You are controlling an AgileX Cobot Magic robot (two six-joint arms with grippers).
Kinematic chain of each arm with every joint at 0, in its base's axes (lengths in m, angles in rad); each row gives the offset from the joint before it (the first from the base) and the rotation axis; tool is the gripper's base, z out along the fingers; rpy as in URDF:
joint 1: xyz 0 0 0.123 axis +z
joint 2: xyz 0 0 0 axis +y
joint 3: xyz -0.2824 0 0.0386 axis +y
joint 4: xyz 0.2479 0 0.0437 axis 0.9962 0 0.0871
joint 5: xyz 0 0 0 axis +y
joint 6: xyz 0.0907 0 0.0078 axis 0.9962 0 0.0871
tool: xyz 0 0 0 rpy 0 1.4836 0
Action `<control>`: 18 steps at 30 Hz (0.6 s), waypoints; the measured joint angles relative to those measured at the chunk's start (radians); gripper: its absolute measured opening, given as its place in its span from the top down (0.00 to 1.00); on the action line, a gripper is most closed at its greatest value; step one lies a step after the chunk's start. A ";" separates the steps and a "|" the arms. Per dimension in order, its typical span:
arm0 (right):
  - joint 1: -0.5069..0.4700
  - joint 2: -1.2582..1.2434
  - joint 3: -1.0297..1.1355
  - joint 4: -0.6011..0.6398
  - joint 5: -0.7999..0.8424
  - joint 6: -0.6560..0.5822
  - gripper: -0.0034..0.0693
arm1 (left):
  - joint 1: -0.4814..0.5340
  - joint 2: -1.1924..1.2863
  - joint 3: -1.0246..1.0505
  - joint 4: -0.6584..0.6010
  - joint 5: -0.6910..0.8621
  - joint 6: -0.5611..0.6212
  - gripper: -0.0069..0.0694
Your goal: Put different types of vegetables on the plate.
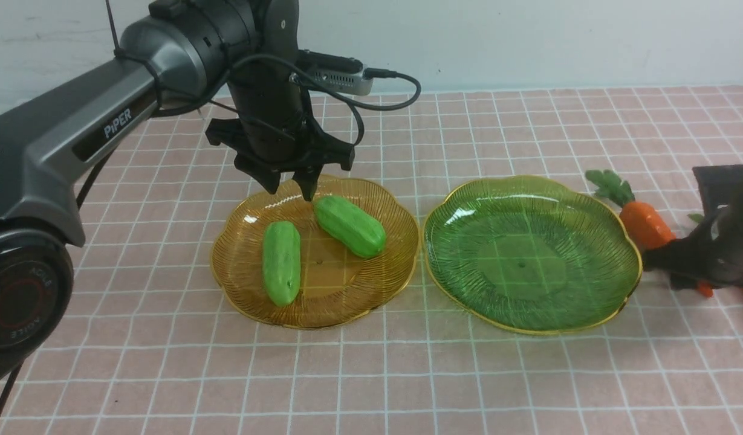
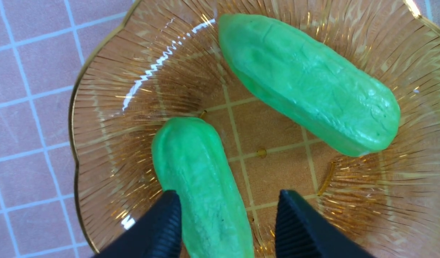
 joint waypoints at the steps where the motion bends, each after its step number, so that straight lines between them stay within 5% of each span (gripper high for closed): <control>1: 0.002 -0.028 -0.008 0.023 0.029 -0.016 0.73 | 0.000 0.000 0.000 0.000 0.000 0.000 0.47; 6: 0.063 -0.108 -0.037 0.238 0.037 -0.126 0.73 | 0.000 0.000 0.000 0.001 0.000 0.000 0.47; 10: 0.221 -0.088 -0.037 0.468 -0.005 -0.291 0.73 | 0.000 0.000 0.000 0.002 0.000 0.000 0.47; 18: 0.294 -0.045 -0.044 0.501 -0.096 -0.312 0.28 | 0.000 0.000 0.000 0.002 0.000 0.000 0.47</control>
